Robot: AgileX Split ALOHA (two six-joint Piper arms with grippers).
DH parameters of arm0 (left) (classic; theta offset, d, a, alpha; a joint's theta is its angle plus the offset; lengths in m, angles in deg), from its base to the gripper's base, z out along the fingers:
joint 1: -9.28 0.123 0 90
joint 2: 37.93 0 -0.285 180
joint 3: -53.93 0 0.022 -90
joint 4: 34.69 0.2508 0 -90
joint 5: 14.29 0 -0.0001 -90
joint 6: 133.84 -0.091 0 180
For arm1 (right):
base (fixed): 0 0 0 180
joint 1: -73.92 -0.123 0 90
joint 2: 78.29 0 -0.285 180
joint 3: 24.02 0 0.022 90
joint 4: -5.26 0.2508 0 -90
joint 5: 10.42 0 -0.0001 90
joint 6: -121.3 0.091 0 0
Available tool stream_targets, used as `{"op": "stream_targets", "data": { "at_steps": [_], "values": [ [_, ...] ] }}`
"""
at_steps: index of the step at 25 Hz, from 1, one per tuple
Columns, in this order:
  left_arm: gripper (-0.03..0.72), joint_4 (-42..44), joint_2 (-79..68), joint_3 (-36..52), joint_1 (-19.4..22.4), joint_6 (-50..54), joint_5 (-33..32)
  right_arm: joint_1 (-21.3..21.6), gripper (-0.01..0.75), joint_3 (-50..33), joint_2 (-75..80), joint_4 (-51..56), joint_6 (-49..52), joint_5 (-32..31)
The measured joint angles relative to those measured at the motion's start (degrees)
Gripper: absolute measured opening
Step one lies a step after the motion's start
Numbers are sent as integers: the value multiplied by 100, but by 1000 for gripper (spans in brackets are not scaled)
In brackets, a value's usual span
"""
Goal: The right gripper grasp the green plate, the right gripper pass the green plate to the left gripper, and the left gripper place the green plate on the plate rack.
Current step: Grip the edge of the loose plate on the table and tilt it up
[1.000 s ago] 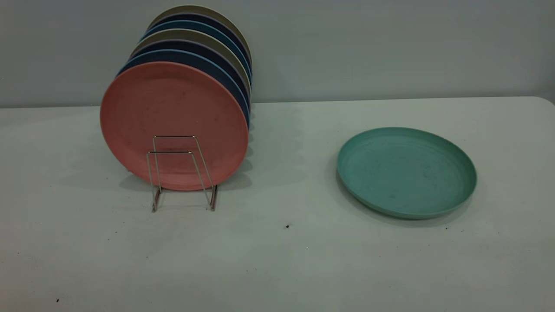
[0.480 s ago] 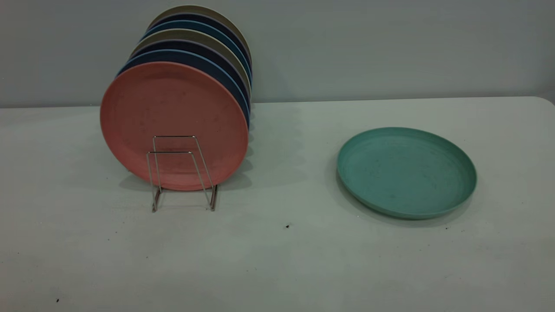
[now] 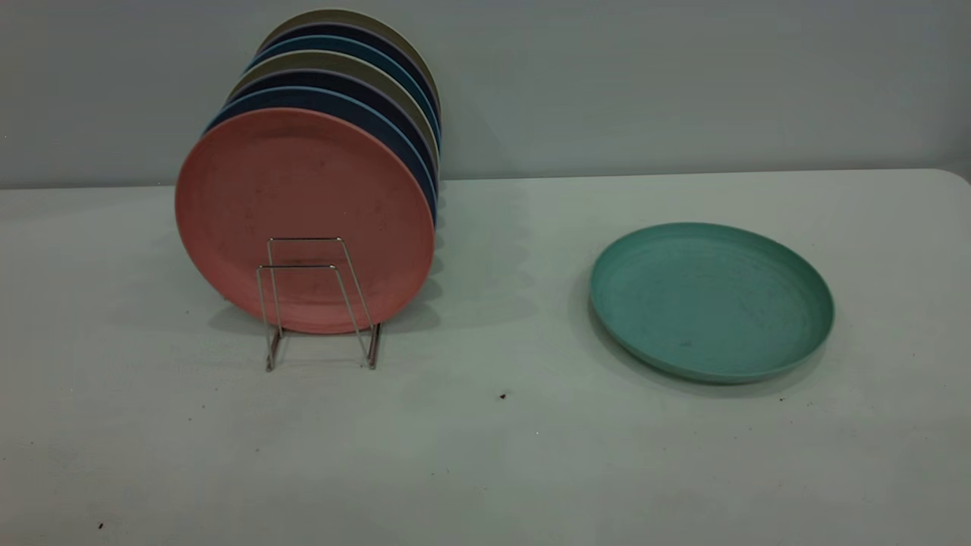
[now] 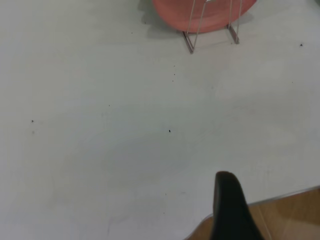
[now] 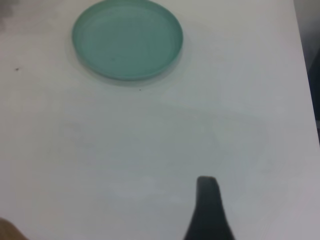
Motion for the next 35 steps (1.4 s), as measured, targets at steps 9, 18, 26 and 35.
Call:
{"op": "stream_targets", "data": {
  "at_steps": [9,18,26,35],
  "values": [
    [448,-483,-664,-84,0,0,1371,0,505,120,704,148,-406,1039],
    [448,-975,-3152,-84,0,-48,3045,0,498,120,3702,2322,-1737,2989],
    [447,-1321,-4490,-84,0,-67,4116,0,498,592,6971,5710,-4681,3878],
    [447,-1466,-4930,-84,0,-148,4268,31,498,2043,10334,7667,-6642,4056]
  ]
}}
